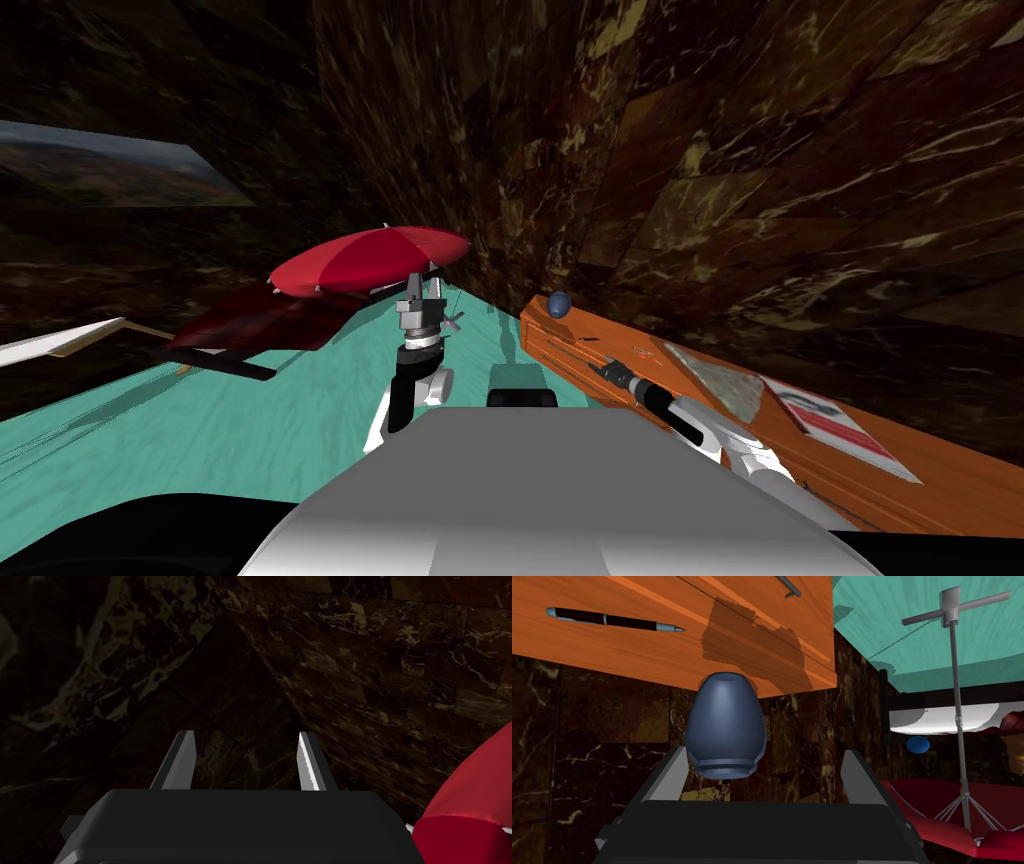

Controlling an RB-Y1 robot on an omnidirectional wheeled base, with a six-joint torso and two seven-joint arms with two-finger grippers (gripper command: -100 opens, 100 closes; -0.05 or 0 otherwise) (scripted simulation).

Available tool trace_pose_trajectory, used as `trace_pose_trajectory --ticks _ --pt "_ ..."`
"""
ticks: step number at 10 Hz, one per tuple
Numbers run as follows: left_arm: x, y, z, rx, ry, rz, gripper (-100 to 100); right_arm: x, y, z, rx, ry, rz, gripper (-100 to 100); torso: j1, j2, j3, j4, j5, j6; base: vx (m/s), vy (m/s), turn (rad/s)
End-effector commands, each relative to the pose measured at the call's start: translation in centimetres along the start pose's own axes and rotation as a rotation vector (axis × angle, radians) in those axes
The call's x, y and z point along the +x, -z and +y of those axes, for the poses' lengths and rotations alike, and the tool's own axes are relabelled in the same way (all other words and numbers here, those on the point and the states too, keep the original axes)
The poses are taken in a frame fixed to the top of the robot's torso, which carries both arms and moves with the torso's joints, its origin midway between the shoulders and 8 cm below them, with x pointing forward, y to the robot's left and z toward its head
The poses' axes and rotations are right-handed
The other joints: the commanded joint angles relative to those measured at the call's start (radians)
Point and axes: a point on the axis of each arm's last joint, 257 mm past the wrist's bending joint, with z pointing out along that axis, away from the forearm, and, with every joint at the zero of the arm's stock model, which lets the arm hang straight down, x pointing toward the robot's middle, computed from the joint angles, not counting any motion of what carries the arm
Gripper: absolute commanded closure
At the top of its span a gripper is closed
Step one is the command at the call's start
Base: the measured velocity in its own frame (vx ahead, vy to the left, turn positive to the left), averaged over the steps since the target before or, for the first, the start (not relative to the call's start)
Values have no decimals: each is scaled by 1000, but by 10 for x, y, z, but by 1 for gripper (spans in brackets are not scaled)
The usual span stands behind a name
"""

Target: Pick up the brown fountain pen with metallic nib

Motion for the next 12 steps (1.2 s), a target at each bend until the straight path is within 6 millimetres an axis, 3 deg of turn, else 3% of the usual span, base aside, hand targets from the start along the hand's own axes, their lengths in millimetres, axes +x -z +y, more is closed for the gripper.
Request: trace_pose_trajectory --ticks 1,6,12 --pt "0 0 0 0 0 0 0 12 2 -9 14 5 29 -100 0 0 0 0 0 0 -1 -2 -40" --pt "0 0 0 0 0 0 0 79 26 -41 6 187 230 -100 -1 0 0 0 0 0 0 -1 302" --pt "0 0 0 0 0 0 0 137 61 -71 10 274 402 -100 0 -1 -1 0 0 -1 10 -11 205"
